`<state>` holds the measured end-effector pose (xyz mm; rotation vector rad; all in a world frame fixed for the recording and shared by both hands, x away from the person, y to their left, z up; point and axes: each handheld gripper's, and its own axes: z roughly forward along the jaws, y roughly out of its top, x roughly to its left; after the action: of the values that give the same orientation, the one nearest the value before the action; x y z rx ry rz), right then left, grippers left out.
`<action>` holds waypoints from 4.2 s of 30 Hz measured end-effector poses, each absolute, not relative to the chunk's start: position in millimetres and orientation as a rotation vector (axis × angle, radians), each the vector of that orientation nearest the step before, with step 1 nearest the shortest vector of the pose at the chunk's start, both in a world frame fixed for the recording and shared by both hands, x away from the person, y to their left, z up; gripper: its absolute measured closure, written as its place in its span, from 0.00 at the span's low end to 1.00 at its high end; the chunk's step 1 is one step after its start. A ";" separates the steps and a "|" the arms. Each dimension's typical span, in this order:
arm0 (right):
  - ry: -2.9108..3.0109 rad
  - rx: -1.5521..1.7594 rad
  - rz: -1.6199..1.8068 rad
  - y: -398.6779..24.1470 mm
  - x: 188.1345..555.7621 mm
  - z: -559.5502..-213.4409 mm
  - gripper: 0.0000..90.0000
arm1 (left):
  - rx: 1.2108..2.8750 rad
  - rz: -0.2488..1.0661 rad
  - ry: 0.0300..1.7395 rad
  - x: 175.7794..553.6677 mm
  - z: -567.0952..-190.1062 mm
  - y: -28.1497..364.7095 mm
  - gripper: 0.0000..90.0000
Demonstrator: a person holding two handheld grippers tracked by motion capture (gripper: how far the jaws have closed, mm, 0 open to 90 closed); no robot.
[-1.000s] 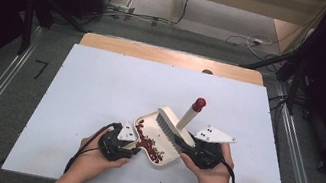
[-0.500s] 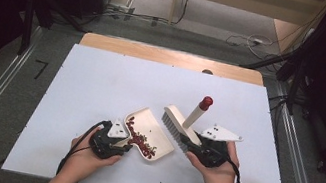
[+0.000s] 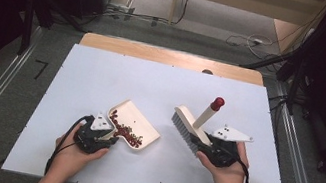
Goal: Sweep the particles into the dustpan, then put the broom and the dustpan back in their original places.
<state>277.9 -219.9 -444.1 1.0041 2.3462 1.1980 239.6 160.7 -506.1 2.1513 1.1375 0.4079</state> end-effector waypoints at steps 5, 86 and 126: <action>2.337 1.012 1.197 -228.3 279.4 -445.3 0.73 | 2.105 0.427 1.197 238.1 -507.4 176.4 0.74; 2.497 1.279 1.087 -336.1 351.5 -492.6 0.42 | 1.674 0.601 1.564 206.5 -506.4 201.0 0.49; 2.181 1.494 0.827 -327.3 414.6 -498.2 0.98 | 1.627 0.606 1.222 205.7 -488.4 230.6 0.00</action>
<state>414.6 -327.3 -498.2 1.4935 2.1810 0.8269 205.7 230.6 -488.4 1.6265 1.2224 0.6065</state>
